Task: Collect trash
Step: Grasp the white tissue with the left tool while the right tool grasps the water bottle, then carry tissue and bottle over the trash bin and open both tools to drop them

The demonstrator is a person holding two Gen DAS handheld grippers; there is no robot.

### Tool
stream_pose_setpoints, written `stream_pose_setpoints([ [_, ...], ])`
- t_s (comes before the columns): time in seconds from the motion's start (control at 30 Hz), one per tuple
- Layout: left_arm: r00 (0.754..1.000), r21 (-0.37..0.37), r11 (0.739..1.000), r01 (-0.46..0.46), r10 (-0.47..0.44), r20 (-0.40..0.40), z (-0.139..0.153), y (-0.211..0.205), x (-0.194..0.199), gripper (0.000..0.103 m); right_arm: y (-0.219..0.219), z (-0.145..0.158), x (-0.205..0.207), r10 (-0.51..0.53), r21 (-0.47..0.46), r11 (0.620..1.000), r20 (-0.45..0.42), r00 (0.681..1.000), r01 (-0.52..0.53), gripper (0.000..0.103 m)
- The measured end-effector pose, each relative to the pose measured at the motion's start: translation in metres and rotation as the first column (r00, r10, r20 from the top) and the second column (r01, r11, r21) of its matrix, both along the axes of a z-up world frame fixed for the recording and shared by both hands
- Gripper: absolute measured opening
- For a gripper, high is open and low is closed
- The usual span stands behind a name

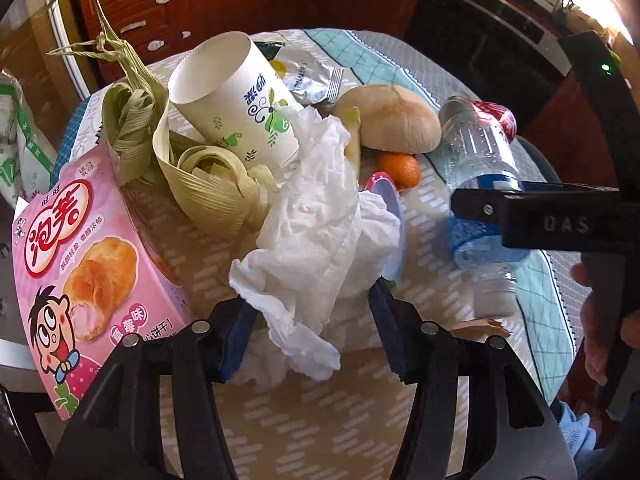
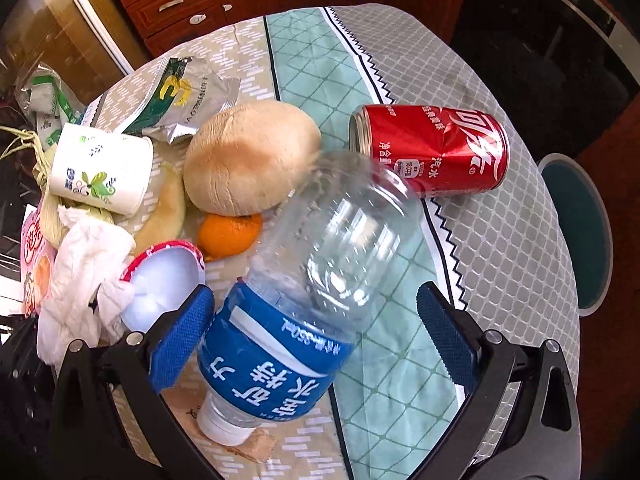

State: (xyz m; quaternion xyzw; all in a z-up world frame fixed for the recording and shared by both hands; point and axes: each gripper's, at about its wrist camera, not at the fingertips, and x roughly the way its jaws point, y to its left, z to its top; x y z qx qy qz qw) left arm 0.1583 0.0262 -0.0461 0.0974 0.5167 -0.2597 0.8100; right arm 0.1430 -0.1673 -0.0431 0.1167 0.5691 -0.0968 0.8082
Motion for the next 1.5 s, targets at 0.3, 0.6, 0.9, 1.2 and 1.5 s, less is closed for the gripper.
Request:
stream_pose_setpoints([
  [0.3,0.998,-0.056,0.997,-0.06,0.061,0.013,0.012,0.01,0.001,0.006,-0.003,0.001,-0.026,0.049,0.088,0.995,0.033,0.998,-0.052,0.067],
  [0.6,0.993,-0.137,0.988,-0.073,0.085,0.083,0.065,0.02,-0.04,0.005,-0.027,0.015,-0.063,0.07,0.108,0.991,0.079,0.994,-0.078,0.067],
  [0.9,0.991,-0.212,0.977,0.02,0.008,0.133,0.105,-0.029,-0.064,0.005,-0.069,0.042,-0.089,0.03,0.123,0.991,0.158,0.987,-0.05,0.067],
  [1.2,0.988,-0.287,0.951,0.12,-0.087,0.125,0.127,-0.097,-0.068,0.005,-0.143,0.07,-0.117,-0.071,0.094,0.994,0.227,0.971,0.051,0.067],
  [1.5,0.982,-0.29,0.943,0.162,-0.125,0.141,0.149,-0.125,-0.067,0.005,-0.173,0.063,-0.125,-0.105,0.127,0.989,0.237,0.966,0.077,0.067],
])
